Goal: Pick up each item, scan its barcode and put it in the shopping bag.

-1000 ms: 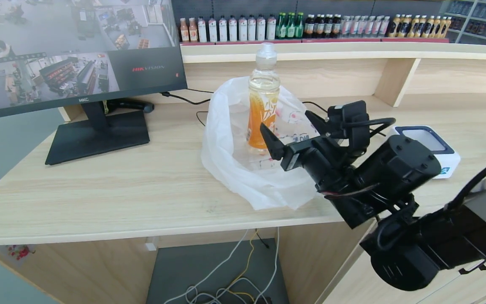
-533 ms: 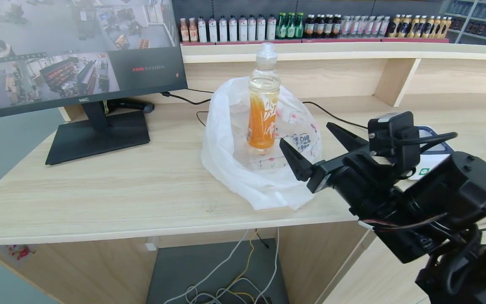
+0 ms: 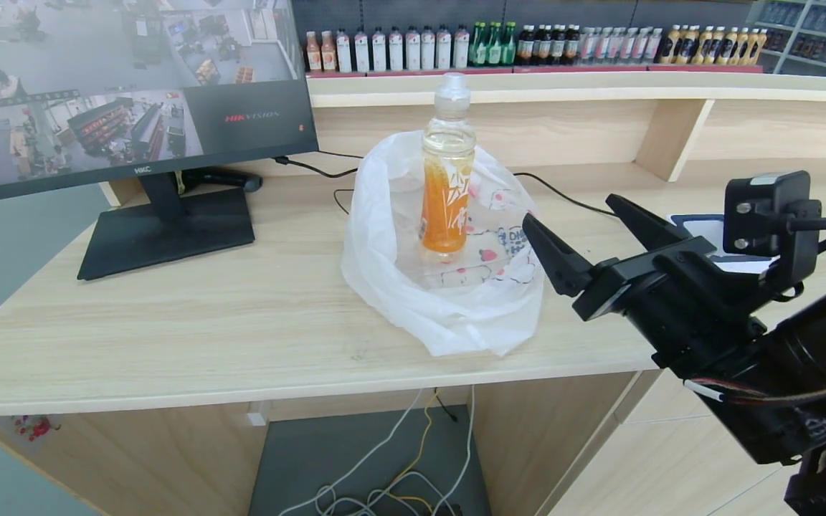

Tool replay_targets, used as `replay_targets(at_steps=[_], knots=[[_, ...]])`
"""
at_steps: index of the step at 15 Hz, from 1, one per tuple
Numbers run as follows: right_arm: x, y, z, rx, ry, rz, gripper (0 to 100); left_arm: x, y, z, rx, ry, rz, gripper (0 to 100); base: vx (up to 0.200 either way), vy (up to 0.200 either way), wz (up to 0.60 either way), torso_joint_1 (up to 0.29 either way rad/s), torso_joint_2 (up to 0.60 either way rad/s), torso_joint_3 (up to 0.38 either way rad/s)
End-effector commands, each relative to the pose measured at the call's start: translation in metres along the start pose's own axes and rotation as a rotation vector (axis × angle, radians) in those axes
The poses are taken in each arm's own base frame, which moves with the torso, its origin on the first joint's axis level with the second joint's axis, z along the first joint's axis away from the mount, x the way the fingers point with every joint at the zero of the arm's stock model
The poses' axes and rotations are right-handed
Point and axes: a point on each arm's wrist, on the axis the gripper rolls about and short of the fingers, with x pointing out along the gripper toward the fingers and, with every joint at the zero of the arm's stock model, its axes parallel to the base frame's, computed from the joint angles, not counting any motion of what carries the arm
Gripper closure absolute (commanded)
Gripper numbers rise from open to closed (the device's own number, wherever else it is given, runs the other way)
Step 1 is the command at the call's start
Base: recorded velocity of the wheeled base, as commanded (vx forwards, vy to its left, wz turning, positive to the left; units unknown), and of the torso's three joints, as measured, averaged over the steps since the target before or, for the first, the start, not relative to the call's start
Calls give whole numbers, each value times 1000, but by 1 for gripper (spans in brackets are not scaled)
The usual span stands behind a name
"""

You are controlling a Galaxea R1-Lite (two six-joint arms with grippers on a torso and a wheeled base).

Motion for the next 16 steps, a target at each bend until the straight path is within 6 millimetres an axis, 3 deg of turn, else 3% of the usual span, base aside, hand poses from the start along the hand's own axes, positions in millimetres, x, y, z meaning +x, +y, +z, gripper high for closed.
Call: replay_targets(at_steps=[1,16], knots=[[0,-1,2,3,-7,-3,0,0,0,0,-2,-2,0,0,0,-200,0,7,7,12],[3,-1,3,23,-16,-3,0,0,0,0,-4,0,0,0,0,-200,0,2,2,4]])
